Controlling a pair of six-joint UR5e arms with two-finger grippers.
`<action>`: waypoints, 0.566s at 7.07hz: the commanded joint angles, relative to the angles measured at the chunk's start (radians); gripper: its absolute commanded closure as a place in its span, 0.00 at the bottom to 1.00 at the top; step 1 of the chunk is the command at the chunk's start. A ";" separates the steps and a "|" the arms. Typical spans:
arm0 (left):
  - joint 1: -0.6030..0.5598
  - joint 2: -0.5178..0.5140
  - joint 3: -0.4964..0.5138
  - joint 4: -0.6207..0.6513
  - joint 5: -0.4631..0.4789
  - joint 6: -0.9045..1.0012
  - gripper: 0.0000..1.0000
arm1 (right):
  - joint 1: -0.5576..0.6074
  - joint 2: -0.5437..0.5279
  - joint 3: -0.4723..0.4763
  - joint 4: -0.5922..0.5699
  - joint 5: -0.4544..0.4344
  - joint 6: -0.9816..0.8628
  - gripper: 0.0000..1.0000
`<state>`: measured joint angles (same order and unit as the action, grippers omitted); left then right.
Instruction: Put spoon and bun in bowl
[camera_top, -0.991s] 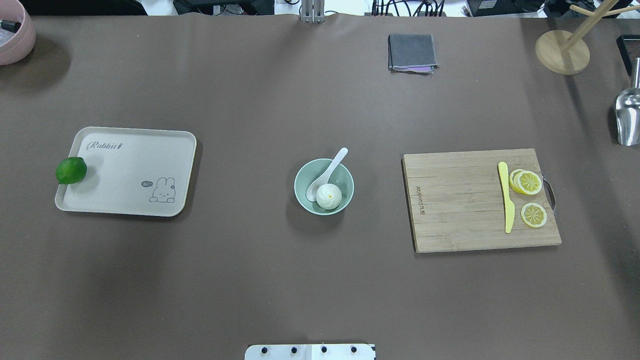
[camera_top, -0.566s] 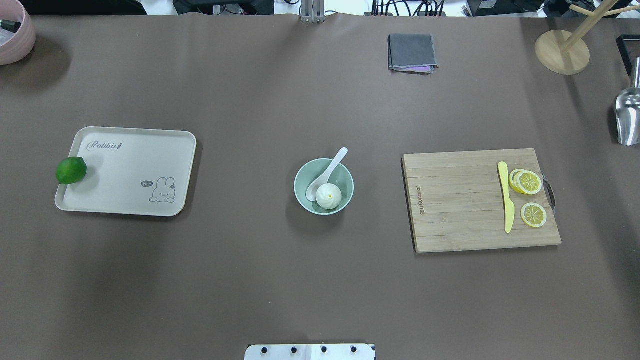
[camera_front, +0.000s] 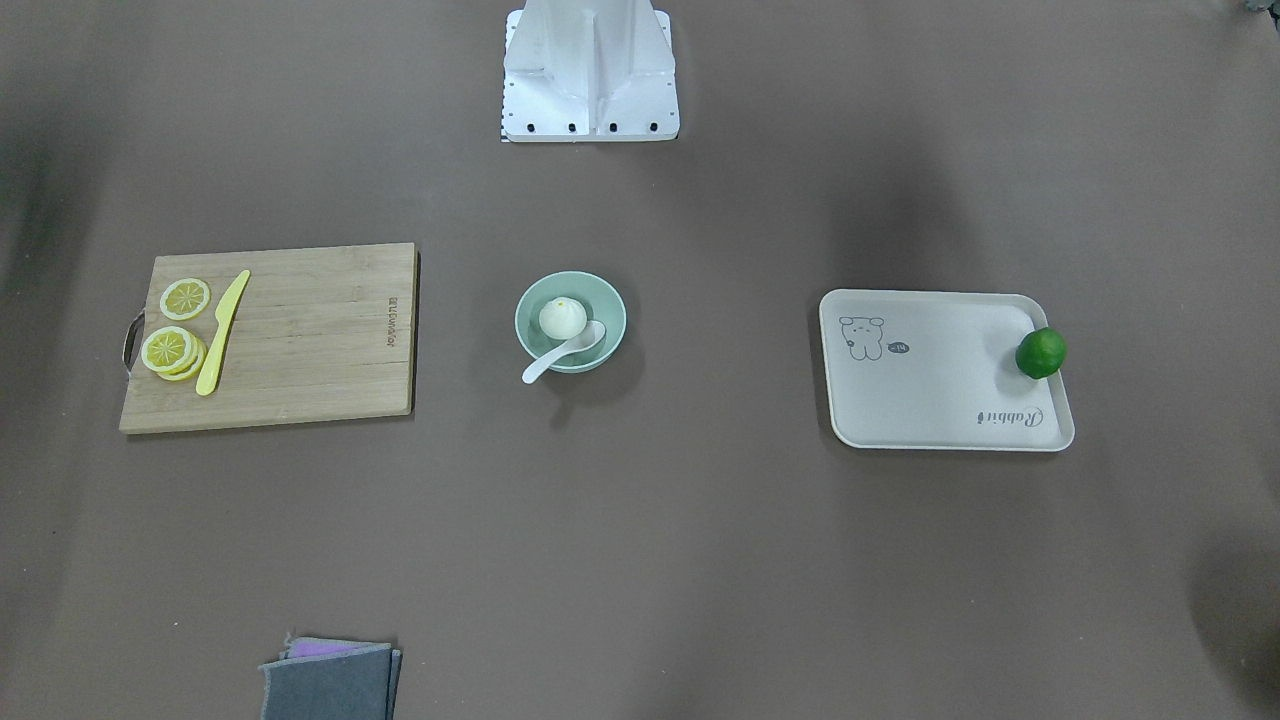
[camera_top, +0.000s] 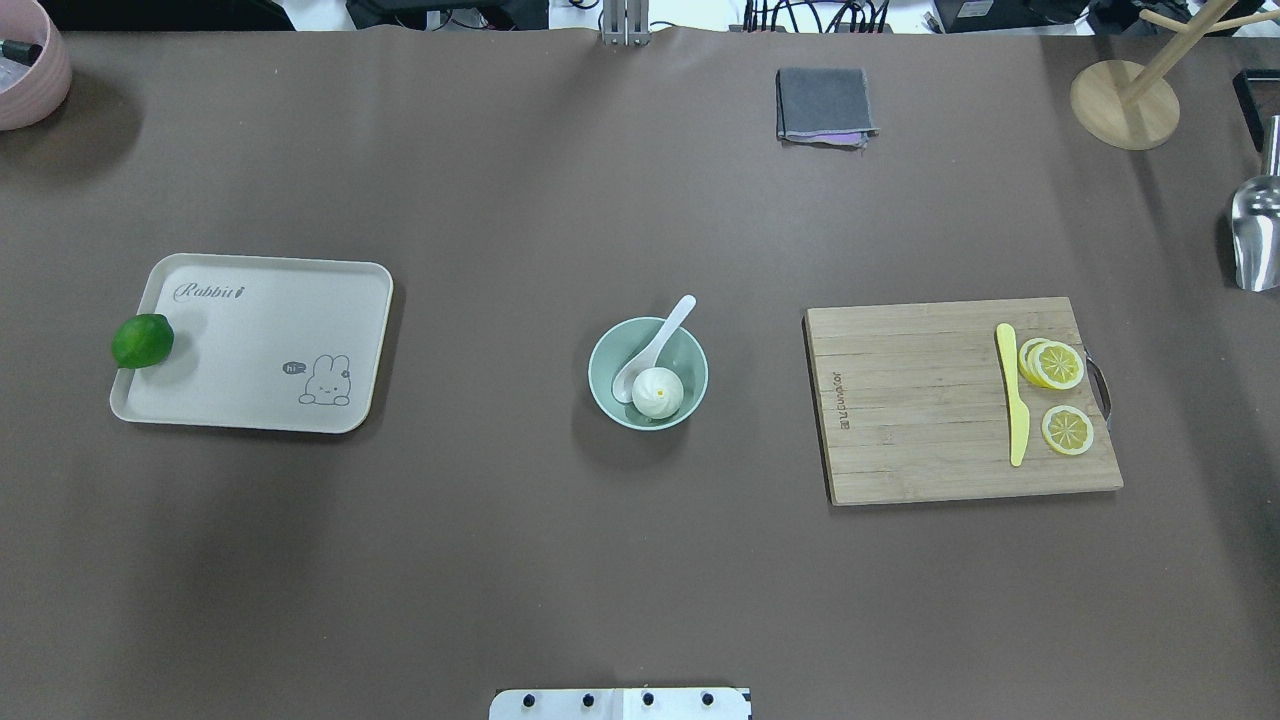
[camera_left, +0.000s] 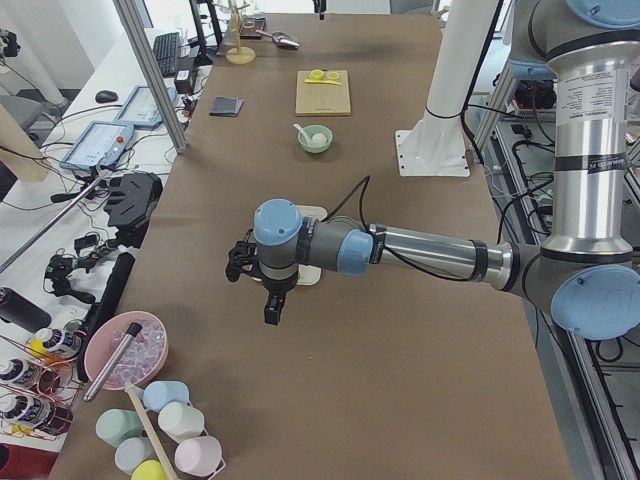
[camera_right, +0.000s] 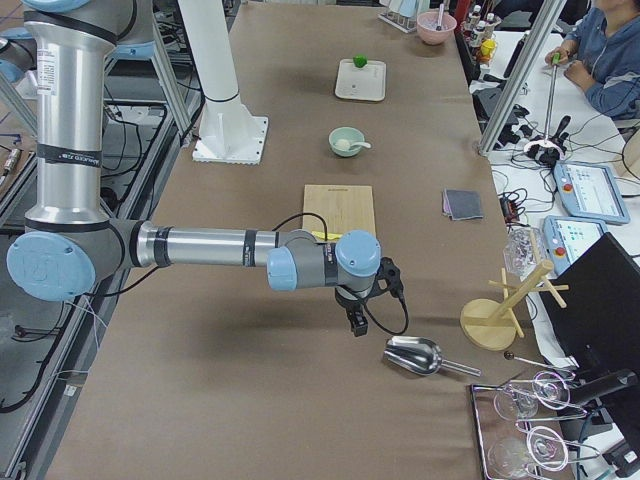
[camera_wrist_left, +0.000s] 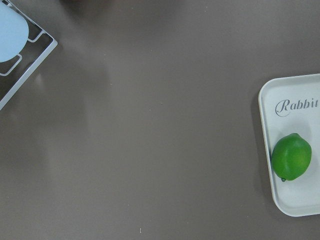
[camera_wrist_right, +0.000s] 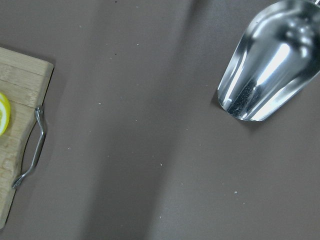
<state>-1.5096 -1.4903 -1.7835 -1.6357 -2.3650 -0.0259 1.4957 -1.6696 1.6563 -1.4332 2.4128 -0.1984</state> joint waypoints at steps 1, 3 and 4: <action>0.000 0.034 -0.004 -0.001 0.001 0.003 0.02 | 0.017 -0.004 0.000 0.001 -0.004 -0.004 0.00; 0.000 0.038 0.027 -0.003 -0.002 0.004 0.02 | 0.021 -0.009 0.003 0.001 0.002 -0.004 0.00; 0.000 0.032 0.029 -0.003 -0.006 0.004 0.02 | 0.021 -0.013 0.010 0.001 0.003 -0.003 0.00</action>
<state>-1.5094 -1.4557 -1.7640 -1.6380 -2.3676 -0.0217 1.5156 -1.6782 1.6597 -1.4328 2.4125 -0.2021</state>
